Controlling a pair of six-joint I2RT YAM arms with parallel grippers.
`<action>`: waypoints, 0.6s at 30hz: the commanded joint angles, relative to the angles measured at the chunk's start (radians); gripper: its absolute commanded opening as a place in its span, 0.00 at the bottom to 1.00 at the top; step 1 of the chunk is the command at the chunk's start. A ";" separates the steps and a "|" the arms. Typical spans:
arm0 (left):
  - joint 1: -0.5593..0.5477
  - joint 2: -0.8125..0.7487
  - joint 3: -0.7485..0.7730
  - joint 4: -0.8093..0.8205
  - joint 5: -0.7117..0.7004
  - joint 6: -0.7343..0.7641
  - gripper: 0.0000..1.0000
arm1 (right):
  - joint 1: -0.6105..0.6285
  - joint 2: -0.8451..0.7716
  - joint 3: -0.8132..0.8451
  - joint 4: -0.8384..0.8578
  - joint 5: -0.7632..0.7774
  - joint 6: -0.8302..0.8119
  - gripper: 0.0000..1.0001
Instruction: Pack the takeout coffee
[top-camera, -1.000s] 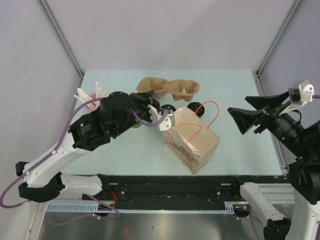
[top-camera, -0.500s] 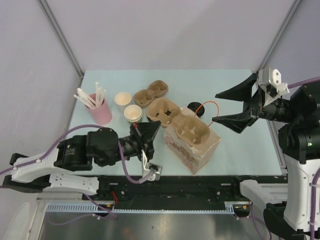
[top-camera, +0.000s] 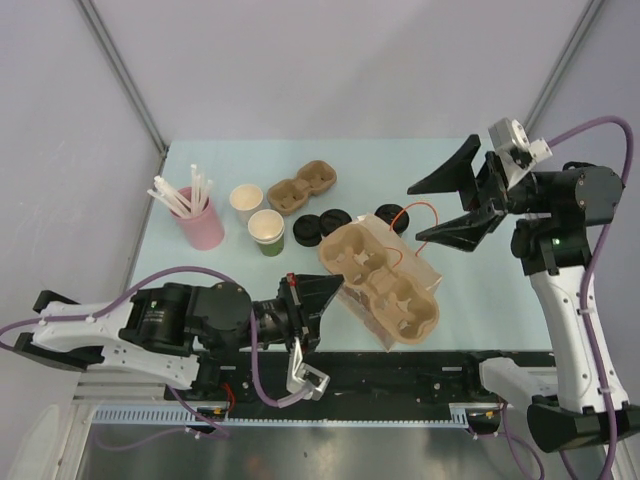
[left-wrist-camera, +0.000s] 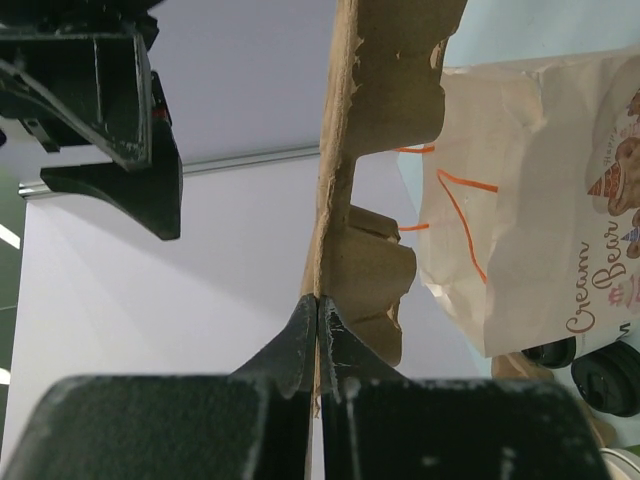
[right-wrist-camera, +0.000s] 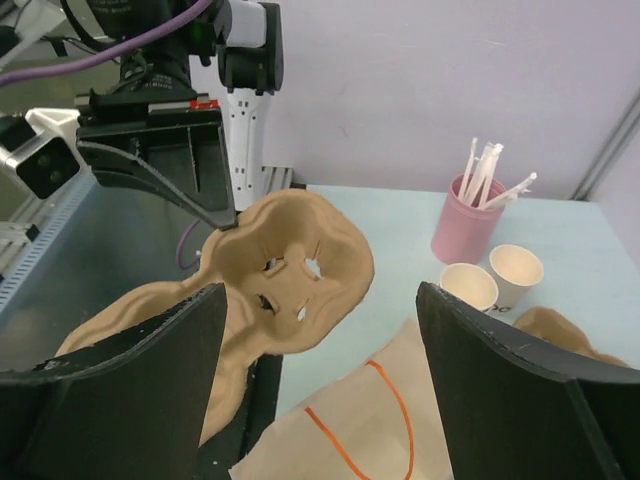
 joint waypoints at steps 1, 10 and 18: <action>-0.006 0.013 0.020 0.051 0.022 -0.003 0.00 | 0.013 0.028 -0.003 0.460 -0.172 0.378 0.81; -0.006 0.062 0.033 0.100 -0.086 -0.066 0.00 | -0.160 -0.108 0.218 -0.620 0.640 -0.194 0.77; -0.006 0.046 -0.101 0.342 -0.198 0.139 0.00 | -0.192 -0.271 0.290 -1.017 1.135 0.109 0.63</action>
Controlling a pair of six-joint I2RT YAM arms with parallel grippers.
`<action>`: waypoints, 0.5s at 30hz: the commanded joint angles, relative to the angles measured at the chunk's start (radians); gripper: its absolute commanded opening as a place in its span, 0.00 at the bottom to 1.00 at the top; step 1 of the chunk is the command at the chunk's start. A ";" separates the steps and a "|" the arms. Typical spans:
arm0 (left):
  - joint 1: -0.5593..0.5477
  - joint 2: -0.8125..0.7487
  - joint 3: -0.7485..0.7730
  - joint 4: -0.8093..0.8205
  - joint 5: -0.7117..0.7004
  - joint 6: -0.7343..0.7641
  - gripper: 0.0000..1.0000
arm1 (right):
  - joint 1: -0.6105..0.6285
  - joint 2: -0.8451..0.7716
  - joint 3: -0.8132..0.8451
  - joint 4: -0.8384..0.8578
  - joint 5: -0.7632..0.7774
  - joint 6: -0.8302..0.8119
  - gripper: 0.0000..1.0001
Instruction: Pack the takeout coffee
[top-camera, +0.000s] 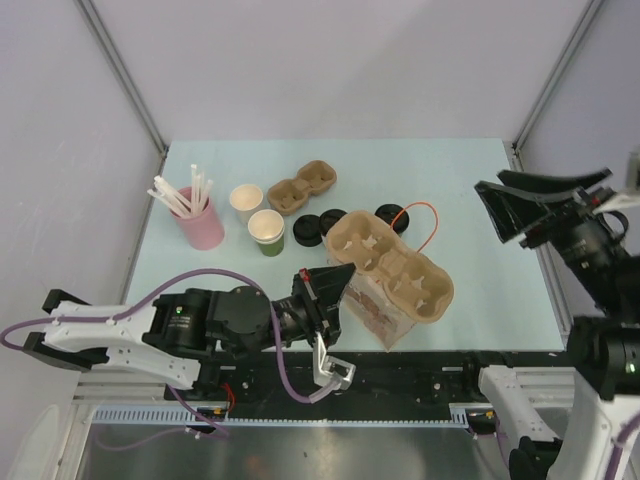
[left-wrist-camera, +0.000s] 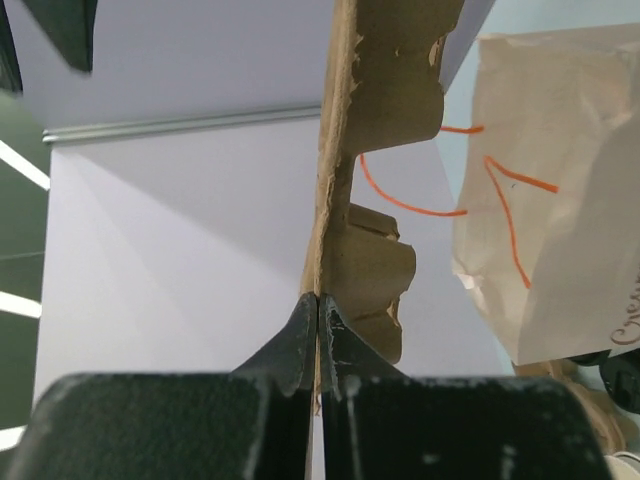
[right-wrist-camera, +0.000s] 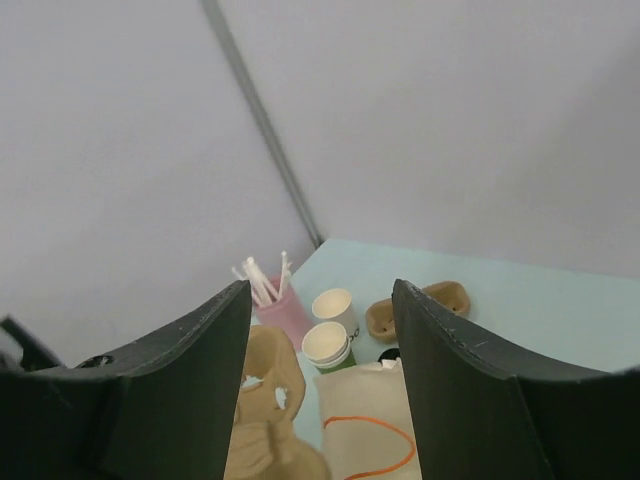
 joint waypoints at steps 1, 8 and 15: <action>-0.006 -0.023 -0.096 0.284 -0.101 0.214 0.00 | -0.043 -0.073 0.111 -0.363 0.334 0.115 0.63; -0.004 0.017 -0.140 0.530 -0.144 0.441 0.00 | -0.396 0.034 0.574 -0.814 0.078 0.124 0.65; -0.017 0.021 -0.232 0.722 -0.173 0.646 0.01 | -0.549 -0.034 0.604 -0.962 -0.031 0.188 0.62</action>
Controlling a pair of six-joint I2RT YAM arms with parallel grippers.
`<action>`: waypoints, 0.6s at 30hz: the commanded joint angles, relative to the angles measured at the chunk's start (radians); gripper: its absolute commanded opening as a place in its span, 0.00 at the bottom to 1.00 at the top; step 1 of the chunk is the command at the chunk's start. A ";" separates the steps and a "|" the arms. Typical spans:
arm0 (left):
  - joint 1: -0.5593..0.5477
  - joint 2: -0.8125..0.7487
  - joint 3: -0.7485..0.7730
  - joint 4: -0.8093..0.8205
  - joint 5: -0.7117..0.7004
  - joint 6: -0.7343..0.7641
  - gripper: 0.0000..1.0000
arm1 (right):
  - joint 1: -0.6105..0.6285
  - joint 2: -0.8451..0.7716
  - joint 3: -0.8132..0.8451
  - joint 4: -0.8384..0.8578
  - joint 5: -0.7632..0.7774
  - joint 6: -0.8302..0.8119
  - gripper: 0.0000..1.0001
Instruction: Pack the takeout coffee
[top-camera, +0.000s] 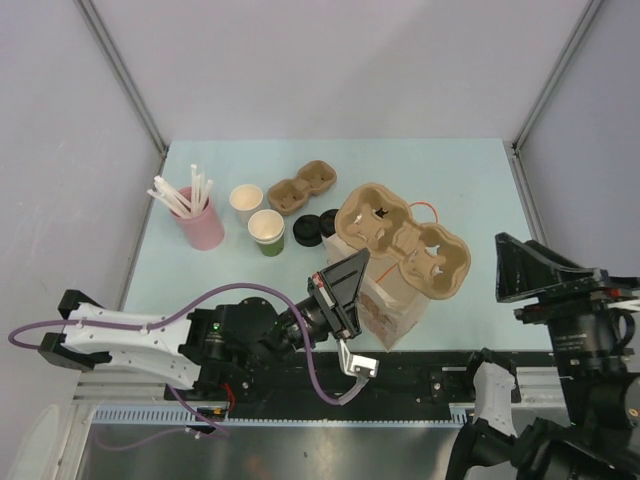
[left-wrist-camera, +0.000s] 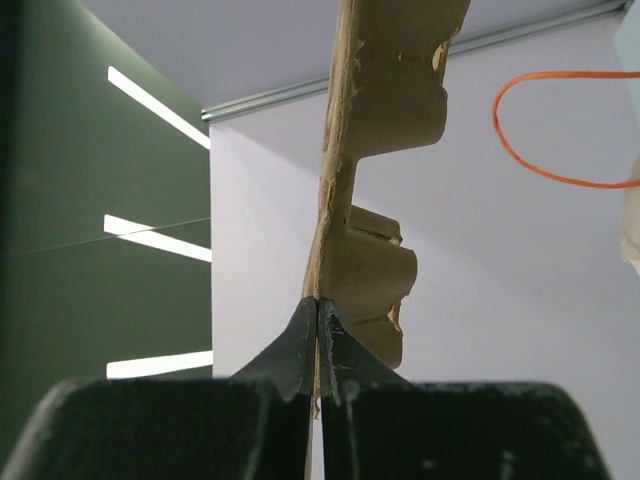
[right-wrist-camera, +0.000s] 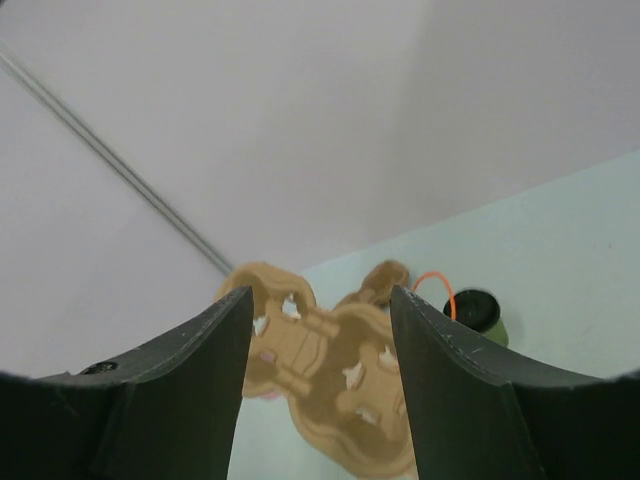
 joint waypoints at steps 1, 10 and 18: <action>-0.014 -0.002 -0.018 0.175 -0.046 0.189 0.00 | -0.162 0.014 0.054 -0.251 -0.235 -0.015 0.63; -0.027 0.017 -0.035 0.187 -0.028 0.170 0.00 | -0.290 0.004 0.005 -0.304 -0.665 -0.018 0.75; -0.028 0.028 -0.039 0.202 -0.008 0.132 0.00 | -0.054 0.025 -0.177 -0.331 -0.420 -0.152 0.76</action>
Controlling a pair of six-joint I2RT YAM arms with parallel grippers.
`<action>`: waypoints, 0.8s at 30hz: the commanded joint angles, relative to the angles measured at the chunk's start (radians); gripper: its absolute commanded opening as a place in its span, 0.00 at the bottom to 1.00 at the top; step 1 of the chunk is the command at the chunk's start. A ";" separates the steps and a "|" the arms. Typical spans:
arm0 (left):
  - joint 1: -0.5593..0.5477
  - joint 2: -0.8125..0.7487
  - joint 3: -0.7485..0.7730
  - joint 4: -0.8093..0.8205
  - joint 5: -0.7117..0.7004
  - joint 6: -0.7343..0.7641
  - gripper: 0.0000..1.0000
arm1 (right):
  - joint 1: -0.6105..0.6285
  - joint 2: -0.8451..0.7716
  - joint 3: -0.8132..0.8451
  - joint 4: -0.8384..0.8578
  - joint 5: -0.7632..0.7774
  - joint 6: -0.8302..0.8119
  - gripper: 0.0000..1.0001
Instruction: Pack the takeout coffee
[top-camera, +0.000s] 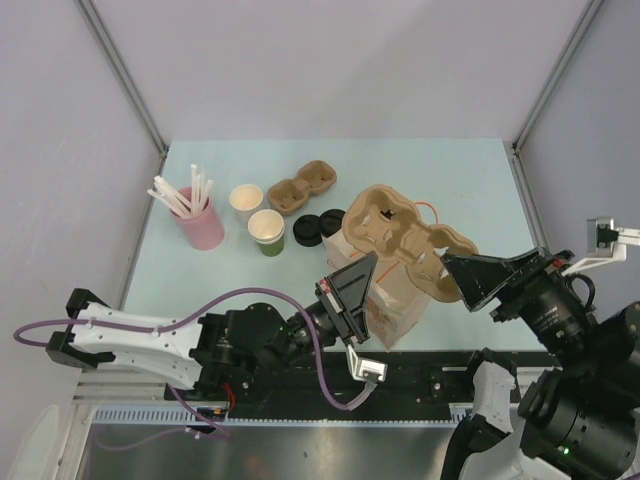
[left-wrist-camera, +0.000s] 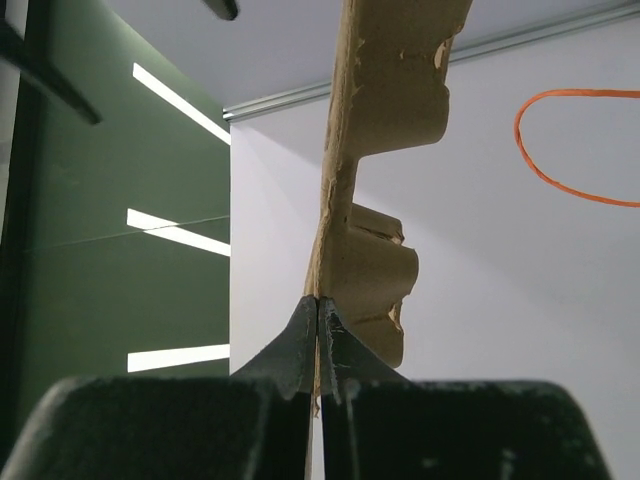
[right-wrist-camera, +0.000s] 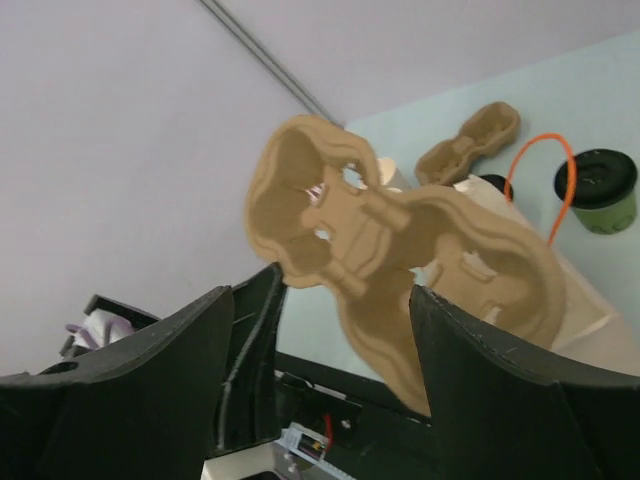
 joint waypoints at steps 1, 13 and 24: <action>-0.007 -0.009 -0.011 0.071 0.007 0.065 0.00 | 0.034 0.033 -0.038 -0.158 0.079 -0.128 0.75; -0.007 0.061 0.022 0.094 0.001 0.122 0.00 | -0.039 0.021 -0.013 -0.158 0.086 -0.084 0.67; -0.007 0.250 0.185 0.219 -0.128 0.265 0.00 | -0.020 0.031 -0.047 -0.158 0.176 -0.100 0.73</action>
